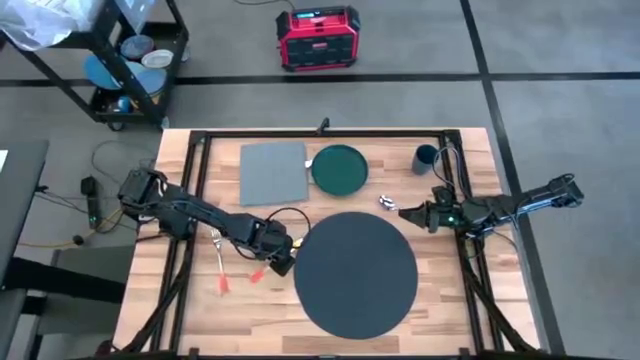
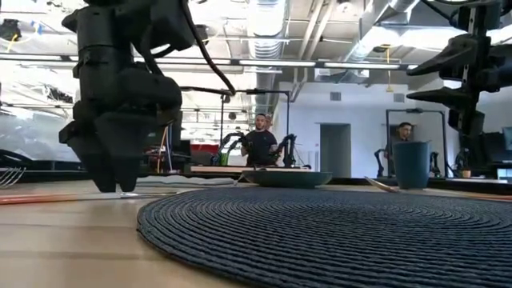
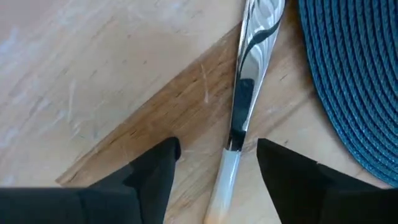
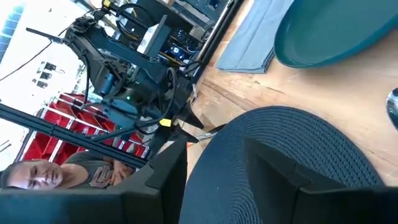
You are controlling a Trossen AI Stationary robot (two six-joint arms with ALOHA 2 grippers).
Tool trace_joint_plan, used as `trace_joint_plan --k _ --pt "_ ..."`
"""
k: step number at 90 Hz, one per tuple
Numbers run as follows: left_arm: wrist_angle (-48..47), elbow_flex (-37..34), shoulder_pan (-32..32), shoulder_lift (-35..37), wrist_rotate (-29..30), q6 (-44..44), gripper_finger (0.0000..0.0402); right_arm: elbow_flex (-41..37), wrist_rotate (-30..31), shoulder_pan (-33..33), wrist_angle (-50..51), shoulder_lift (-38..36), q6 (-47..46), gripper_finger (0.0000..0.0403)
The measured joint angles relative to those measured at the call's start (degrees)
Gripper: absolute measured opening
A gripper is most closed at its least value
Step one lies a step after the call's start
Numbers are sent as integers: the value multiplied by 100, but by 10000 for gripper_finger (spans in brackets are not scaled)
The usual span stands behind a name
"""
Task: Set table place
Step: Put the orange table knife on the blue placemat
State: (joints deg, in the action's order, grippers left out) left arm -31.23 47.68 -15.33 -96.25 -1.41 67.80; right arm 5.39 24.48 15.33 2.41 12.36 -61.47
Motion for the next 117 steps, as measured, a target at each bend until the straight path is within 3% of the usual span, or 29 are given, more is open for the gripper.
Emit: trace_joint_plan --k 27,75,86,103,117 --pt "373 -95 -114 11 -101 74 192 0 0 -7 31 0 -2 143" --pt "370 -26 -408 -233 248 45 187 0 1 -11 40 0 -119 143" --pt "447 -28 -304 -242 106 -100 147 0 0 -11 42 0 -153 143" --pt "946 -38 -264 -395 -411 -231 24 0 -1 -11 52 0 -214 143" --pt "1925 -27 -258 -810 -1380 -329 5 0 -6 -11 71 1 -214 143"
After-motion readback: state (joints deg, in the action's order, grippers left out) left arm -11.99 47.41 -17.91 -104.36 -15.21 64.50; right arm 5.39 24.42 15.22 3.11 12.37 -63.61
